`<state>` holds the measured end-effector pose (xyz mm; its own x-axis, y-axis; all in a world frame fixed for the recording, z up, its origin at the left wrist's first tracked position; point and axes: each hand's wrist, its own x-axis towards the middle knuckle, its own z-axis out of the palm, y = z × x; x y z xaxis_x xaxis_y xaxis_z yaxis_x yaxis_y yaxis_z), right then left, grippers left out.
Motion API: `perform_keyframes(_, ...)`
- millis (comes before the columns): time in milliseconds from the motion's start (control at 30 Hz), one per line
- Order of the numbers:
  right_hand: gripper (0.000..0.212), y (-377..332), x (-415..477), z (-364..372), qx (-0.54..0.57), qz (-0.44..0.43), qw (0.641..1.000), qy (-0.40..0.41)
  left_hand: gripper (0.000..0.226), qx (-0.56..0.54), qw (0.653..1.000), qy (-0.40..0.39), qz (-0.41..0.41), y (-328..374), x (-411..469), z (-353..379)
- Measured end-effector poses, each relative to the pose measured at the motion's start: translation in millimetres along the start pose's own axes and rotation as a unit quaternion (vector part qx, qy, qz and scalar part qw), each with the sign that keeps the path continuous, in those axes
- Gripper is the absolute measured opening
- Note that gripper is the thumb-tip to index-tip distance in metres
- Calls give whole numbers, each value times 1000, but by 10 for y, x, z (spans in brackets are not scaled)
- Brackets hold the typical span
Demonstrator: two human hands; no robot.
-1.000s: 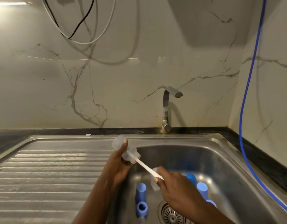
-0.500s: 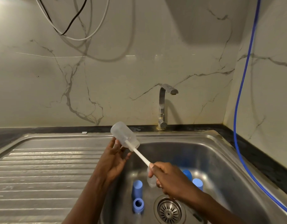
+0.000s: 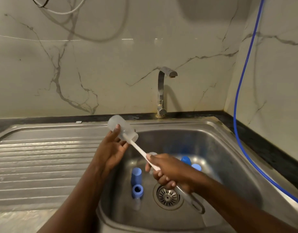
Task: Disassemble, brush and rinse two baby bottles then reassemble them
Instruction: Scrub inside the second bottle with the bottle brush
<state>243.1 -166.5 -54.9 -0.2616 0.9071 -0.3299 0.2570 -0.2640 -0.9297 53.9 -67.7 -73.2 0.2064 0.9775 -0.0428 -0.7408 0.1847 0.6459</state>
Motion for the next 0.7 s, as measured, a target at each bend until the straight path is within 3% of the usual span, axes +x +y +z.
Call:
perform_keyframes(33,38,-47,-35,-34,105,32,992,-60,87,-22,999,-33,-11,28,2,-23)
perform_keyframes(100,40,-73,-81,-106,132,34,986,-92,77,-13,996,-83,-25,18,-9,-20)
perform_keyframes(200,42,-22,-64,-130,-99,-16,994,37,62,72,996,-30,-35,-86,-5,-5)
perform_keyframes(333,27,138,59,-170,-335,-117,920,164,65,66,997,2,-37,-104,6,29)
perform_keyframes(433,23,229,141,-198,-395,-139,884,205,77,62,997,20,-44,-139,-14,103)
perform_keyframes(567,17,250,151,-96,-397,-197,868,222,79,84,993,80,-7,-225,-25,135)
perform_keyframes(633,24,225,122,-76,-406,-227,857,224,66,77,993,90,10,-187,-26,91)
perform_keyframes(700,22,205,102,-76,-426,-235,842,233,39,81,993,85,22,-145,-29,52)
